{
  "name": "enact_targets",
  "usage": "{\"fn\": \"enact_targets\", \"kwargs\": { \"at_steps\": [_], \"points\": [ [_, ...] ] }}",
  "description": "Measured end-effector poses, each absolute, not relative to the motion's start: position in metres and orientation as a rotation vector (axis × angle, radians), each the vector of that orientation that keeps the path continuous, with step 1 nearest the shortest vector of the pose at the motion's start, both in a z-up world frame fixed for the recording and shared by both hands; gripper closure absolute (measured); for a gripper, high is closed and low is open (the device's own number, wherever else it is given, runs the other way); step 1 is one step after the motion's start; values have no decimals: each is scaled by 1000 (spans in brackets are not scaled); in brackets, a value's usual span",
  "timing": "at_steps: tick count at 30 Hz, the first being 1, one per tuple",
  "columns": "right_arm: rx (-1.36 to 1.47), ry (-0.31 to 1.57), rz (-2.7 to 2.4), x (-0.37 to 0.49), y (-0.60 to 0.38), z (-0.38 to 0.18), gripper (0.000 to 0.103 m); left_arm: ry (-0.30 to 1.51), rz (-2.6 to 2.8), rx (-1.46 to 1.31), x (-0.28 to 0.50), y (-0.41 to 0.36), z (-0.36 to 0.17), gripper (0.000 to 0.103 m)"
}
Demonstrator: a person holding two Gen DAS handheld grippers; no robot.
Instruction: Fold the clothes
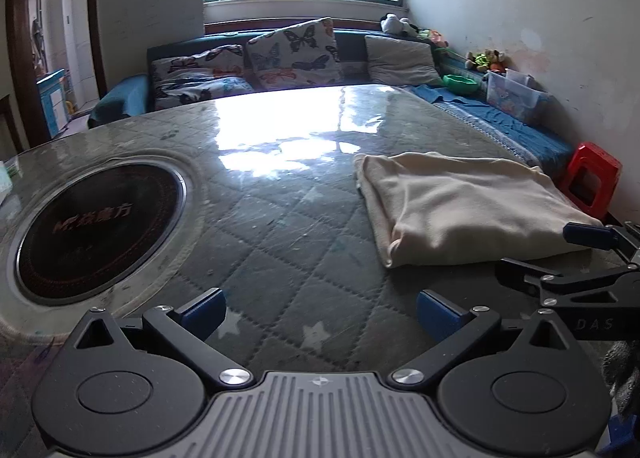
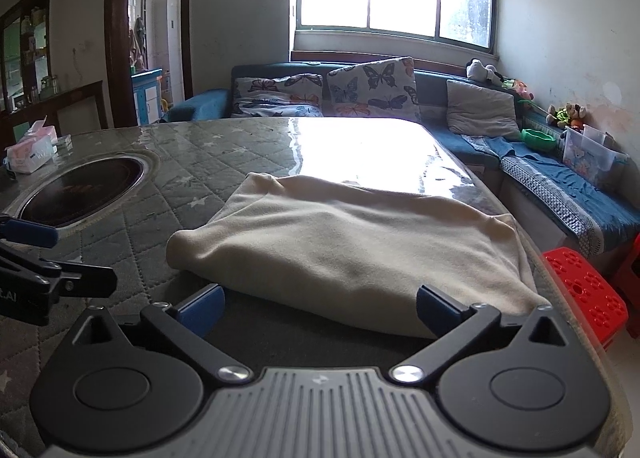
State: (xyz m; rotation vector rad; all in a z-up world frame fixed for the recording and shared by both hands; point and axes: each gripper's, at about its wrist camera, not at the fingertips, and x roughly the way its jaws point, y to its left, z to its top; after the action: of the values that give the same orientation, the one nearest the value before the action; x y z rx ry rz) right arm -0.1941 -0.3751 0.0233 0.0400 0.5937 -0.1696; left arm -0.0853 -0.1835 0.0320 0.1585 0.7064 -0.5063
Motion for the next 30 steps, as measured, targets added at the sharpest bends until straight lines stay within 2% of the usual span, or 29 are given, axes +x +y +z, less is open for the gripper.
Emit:
{"fn": "enact_targets", "kwargs": {
  "at_steps": [16, 30],
  "points": [
    [70, 597, -222, -213, -370, 18, 0, 728, -446, 130, -102, -162, 25, 0],
    [131, 610, -276, -231, -370, 10, 0, 719, -477, 154, -119, -174, 23, 0]
  ]
}}
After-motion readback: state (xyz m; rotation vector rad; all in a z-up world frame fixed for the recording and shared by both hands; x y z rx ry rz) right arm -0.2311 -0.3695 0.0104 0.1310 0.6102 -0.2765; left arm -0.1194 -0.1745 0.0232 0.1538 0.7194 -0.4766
